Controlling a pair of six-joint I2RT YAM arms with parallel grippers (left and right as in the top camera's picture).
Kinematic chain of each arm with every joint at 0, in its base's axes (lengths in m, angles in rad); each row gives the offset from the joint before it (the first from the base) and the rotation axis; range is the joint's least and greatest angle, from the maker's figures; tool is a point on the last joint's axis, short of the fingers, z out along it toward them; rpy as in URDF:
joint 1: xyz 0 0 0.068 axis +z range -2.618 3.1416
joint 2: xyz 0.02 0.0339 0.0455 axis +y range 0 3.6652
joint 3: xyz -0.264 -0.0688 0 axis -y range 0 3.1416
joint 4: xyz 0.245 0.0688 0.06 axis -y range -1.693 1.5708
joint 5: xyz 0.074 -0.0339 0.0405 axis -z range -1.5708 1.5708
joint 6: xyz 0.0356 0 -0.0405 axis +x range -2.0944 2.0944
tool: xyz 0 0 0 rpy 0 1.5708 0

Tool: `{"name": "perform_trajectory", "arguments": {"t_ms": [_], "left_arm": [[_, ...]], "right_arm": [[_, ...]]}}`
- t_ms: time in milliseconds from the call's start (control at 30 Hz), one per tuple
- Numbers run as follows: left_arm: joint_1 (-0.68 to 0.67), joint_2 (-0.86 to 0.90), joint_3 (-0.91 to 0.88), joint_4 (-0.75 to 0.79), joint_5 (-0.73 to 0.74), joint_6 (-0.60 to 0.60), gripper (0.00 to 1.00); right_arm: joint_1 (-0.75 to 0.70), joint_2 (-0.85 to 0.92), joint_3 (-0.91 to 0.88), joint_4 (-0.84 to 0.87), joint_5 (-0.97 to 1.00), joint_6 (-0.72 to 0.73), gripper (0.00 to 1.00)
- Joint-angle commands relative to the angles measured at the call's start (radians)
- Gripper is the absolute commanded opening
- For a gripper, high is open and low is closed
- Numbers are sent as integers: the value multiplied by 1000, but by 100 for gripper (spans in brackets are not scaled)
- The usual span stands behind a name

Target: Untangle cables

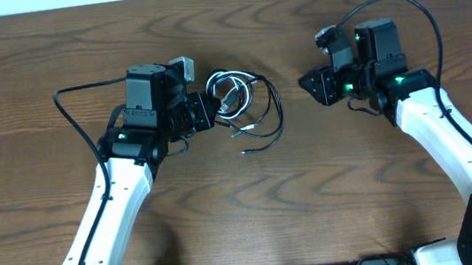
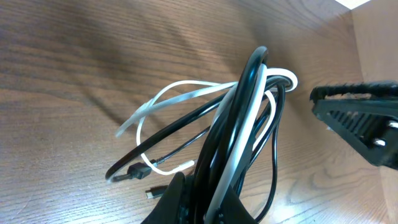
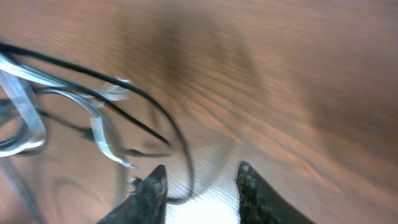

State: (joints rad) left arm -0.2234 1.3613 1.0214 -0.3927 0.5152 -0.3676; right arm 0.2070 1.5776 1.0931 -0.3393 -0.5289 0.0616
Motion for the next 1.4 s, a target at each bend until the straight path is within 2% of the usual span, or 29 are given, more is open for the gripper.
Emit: {"name": "perform_trajectory", "arguments": {"t_ms": [0, 100, 333, 400, 500, 600, 733, 800, 867, 933, 1033, 1167, 1367], "left_arm": [[4, -9, 7, 2, 17, -19, 7], [4, -9, 7, 9, 17, -39, 7], [4, -9, 7, 13, 16, -38, 7], [4, -9, 7, 13, 16, -38, 7], [5, -9, 7, 14, 16, -38, 8], [5, -9, 7, 14, 0, -38, 7], [5, -9, 7, 26, -10, -38, 8], [4, -9, 7, 36, -10, -43, 8], [4, -9, 7, 42, -10, -63, 7], [4, -9, 7, 43, -10, -84, 8], [4, -9, 7, 43, -10, -132, 7], [3, -9, 7, 43, -10, -204, 7], [-10, -9, 7, 43, -10, -259, 7]], "right_arm": [[14, 10, 7, 42, -182, -29, 37], [46, 45, 7, 50, -173, -28, 40], [106, 157, 7, 90, -148, 27, 38], [107, 161, 7, 73, -6, 120, 35], [95, 161, 7, -42, 397, 343, 37], [73, 161, 7, -136, 584, 387, 43], [22, 162, 7, -241, 703, 387, 45], [-2, 162, 7, -253, 676, 381, 45], [-17, 161, 8, -221, 525, 272, 51], [-23, 154, 17, -184, 294, 151, 58], [-18, 116, 41, -125, 30, 71, 60], [16, 35, 69, -16, -117, 66, 58], [84, 29, 69, 130, -137, 210, 54]]}}
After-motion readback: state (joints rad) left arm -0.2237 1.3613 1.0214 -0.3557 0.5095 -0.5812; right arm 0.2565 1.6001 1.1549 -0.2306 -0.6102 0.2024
